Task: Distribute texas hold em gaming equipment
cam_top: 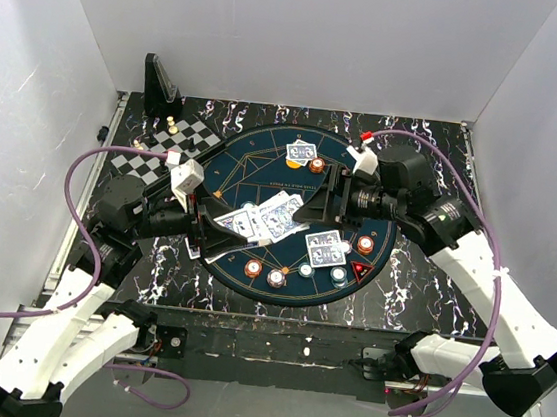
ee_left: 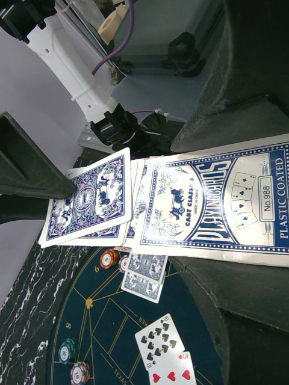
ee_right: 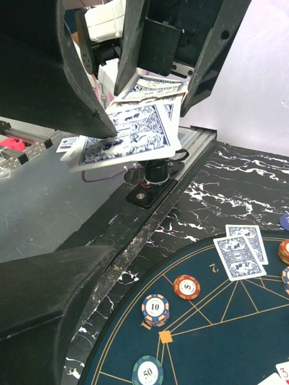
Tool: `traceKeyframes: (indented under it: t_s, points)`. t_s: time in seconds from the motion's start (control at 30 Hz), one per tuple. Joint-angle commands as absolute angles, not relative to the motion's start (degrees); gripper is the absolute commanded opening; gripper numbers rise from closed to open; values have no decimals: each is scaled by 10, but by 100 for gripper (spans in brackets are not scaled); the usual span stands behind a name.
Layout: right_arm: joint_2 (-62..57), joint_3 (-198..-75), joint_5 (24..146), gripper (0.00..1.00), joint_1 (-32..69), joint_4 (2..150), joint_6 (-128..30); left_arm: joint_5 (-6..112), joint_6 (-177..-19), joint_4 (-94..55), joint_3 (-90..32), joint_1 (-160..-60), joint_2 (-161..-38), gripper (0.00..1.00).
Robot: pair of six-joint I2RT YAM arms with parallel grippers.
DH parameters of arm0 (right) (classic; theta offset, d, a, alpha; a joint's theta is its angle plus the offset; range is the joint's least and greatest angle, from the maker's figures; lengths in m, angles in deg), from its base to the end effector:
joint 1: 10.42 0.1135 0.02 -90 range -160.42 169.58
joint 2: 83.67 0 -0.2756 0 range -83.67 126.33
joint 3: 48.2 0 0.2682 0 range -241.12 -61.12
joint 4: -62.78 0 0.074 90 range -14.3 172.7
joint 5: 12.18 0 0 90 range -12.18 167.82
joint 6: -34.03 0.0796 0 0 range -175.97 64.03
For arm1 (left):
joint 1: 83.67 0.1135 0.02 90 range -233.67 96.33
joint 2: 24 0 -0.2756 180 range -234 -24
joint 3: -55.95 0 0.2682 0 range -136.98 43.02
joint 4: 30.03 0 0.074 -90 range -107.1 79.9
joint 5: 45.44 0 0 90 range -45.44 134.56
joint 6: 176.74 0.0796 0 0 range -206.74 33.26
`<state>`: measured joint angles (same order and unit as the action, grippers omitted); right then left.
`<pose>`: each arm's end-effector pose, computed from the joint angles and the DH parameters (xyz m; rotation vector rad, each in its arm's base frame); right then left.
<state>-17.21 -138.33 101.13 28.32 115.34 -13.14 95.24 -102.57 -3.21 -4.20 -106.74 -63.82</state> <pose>0.2021 0.2025 0.4028 -0.1961 2.2890 1.2356 0.1447 -0.1285 0.3691 0.8045 1.6111 -1.2337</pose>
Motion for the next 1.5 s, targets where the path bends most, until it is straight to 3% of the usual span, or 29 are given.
traceKeyframes:
  t_s: [0.0,0.57,0.73,0.97,1.47]
  points:
    - [-169,-1371,1037,76,289,1096,-99,961,-1032,-56,-41,-1064,-638,0]
    - [-199,-1319,1045,59,313,1053,-60,957,-1026,-52,-48,-1059,-643,0]
    - [-207,-1327,1044,59,314,1055,-57,956,-1032,-55,-44,-1058,-643,0]
    - [-217,-1320,1046,70,313,1040,-33,953,-1048,-66,-39,-1053,-643,0]
    - [-259,-1313,1025,61,314,1019,10,955,-1058,-78,-35,-1044,-647,0]
